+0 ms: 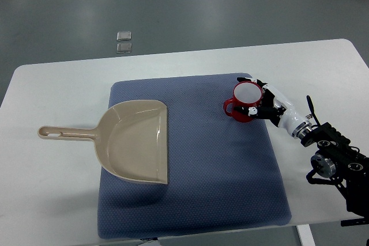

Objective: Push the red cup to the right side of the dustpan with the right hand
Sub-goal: 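Press the right hand against the red mug and push it toward the dustpan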

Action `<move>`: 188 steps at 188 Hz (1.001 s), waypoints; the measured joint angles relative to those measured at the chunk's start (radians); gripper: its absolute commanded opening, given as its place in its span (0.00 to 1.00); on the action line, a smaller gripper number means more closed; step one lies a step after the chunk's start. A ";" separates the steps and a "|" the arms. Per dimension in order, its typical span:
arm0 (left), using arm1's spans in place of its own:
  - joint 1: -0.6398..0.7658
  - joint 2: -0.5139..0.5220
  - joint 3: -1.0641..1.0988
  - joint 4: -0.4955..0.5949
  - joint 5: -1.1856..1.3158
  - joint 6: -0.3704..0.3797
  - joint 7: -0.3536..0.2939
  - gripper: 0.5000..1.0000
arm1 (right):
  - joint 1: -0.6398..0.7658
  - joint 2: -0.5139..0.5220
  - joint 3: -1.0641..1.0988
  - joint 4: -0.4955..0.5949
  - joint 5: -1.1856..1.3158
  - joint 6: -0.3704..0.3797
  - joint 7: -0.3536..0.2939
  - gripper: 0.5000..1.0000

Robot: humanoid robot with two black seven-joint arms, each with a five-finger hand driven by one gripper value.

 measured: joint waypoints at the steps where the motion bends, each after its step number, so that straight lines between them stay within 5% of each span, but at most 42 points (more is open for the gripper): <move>1: 0.000 0.000 0.000 0.000 0.000 0.000 0.000 1.00 | 0.000 0.000 0.000 0.000 0.000 0.000 0.000 0.86; 188: 0.000 0.000 0.000 0.000 0.000 0.000 0.000 1.00 | -0.001 0.045 -0.003 -0.047 -0.006 0.001 0.037 0.86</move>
